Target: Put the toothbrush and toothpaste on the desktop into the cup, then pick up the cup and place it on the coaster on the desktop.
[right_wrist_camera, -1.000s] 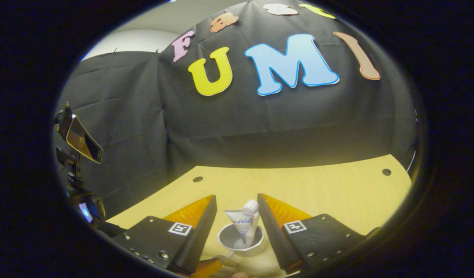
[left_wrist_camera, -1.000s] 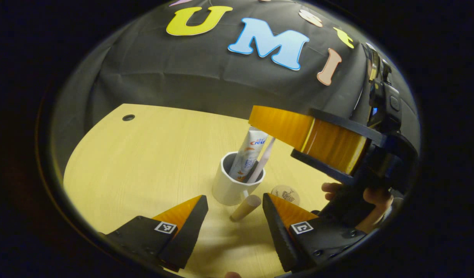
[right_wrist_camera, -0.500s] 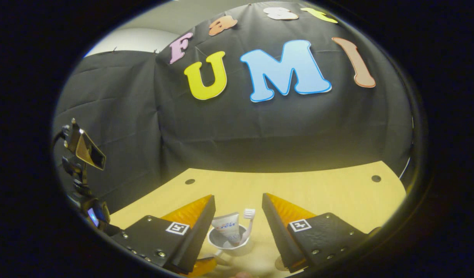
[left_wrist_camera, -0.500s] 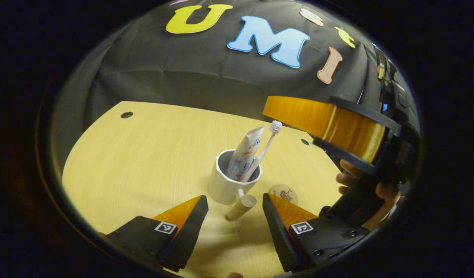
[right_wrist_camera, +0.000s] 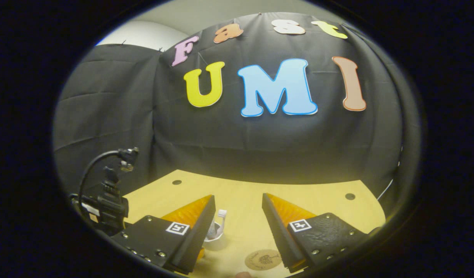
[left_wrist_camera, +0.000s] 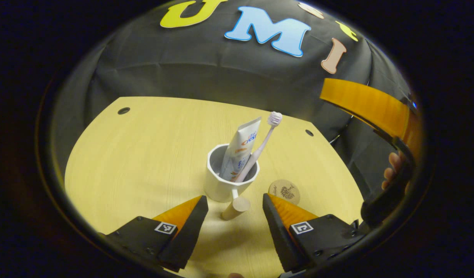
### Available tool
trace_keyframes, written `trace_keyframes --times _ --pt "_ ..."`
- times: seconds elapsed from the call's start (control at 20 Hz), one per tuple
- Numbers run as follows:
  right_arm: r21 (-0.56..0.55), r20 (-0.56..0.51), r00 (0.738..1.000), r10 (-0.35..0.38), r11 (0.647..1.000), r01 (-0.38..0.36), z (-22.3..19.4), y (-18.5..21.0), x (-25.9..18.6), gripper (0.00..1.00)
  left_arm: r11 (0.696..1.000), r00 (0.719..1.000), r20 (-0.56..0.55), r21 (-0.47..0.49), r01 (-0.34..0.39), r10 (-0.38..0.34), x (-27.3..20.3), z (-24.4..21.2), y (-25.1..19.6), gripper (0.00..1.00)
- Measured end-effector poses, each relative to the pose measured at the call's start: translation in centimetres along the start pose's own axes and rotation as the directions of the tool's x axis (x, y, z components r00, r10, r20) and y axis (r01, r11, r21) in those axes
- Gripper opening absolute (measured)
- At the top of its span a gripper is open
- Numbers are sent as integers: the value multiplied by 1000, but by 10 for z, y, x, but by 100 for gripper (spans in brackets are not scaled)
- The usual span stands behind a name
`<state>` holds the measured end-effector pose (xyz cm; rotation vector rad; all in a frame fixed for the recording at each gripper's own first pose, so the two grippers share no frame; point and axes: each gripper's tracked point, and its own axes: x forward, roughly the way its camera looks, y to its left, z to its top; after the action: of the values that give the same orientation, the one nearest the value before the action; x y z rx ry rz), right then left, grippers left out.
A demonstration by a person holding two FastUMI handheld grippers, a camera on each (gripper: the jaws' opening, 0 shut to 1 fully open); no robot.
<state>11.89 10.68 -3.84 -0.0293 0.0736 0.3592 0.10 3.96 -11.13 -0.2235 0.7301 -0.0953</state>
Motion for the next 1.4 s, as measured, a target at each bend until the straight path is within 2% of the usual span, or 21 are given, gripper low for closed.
trace_keyframes --times 0.05,0.1,0.2,0.25,0.35,0.4,0.45,0.5,0.55,0.65,0.8,0.85,0.95,1.05,1.15,1.2,1.25,1.35,1.4 --pt "-2 2 1000 -7 1000 7 2 -5 -5 78 1000 1000 -15 -5 -6 6 3 -1 0 86" --pt "-3 1 1000 -17 1000 17 4 -11 -11 75 1000 999 -31 -8 -16 16 6 -3 0 86" --pt "6 0 999 -38 999 38 7 -22 -22 75 1000 997 -71 -13 -25 24 14 -7 0 86" --pt "12 -2 999 -52 999 52 8 -28 -26 79 999 994 -99 -13 -36 35 17 -9 2 91" --pt "21 -8 997 -70 997 71 8 -38 -36 75 999 988 -146 -11 -48 46 21 -11 4 90" --pt "20 -12 996 -83 996 83 8 -43 -41 79 998 985 -167 -9 -54 52 24 -12 5 84" --pt "19 -16 995 -95 995 95 6 -47 -46 75 998 981 -188 -11 -57 54 28 -12 7 89" --pt "21 -24 995 -99 995 100 4 -50 -50 75 998 976 -210 -19 -62 57 31 -13 8 84" --pt "24 -34 994 -102 994 103 -1 -53 -54 79 997 971 -231 -26 -67 60 35 -15 9 87" --pt "26 -55 992 -115 993 117 -6 -60 -61 79 997 963 -265 -40 -70 57 40 -17 11 76" --pt "44 -83 988 -130 990 134 -16 -69 -68 79 996 952 -300 -37 -82 67 47 -22 12 79" --pt "50 -92 987 -135 989 140 -19 -71 -71 79 996 947 -313 -37 -86 70 47 -23 12 69" --pt "58 -100 984 -147 986 154 -23 -76 -74 79 995 941 -329 -31 -91 75 53 -26 12 61" --pt "64 -106 982 -159 984 166 -25 -81 -78 79 995 937 -340 -25 -98 84 56 -25 13 60" --pt "73 -112 979 -170 981 179 -27 -86 -82 79 994 932 -347 -12 -112 101 60 -25 14 65" --pt "78 -115 978 -176 979 186 -28 -88 -85 79 994 931 -352 -14 -112 100 63 -28 12 64" --pt "82 -117 976 -182 978 192 -30 -91 -87 79 993 928 -359 -10 -115 104 64 -28 12 52" --pt "89 -123 974 -193 975 204 -32 -94 -93 79 992 918 -378 14 -122 118 63 -32 10 46" --pt "92 -127 972 -196 974 209 -33 -95 -94 79 989 905 -398 40 -143 147 57 -35 11 45"
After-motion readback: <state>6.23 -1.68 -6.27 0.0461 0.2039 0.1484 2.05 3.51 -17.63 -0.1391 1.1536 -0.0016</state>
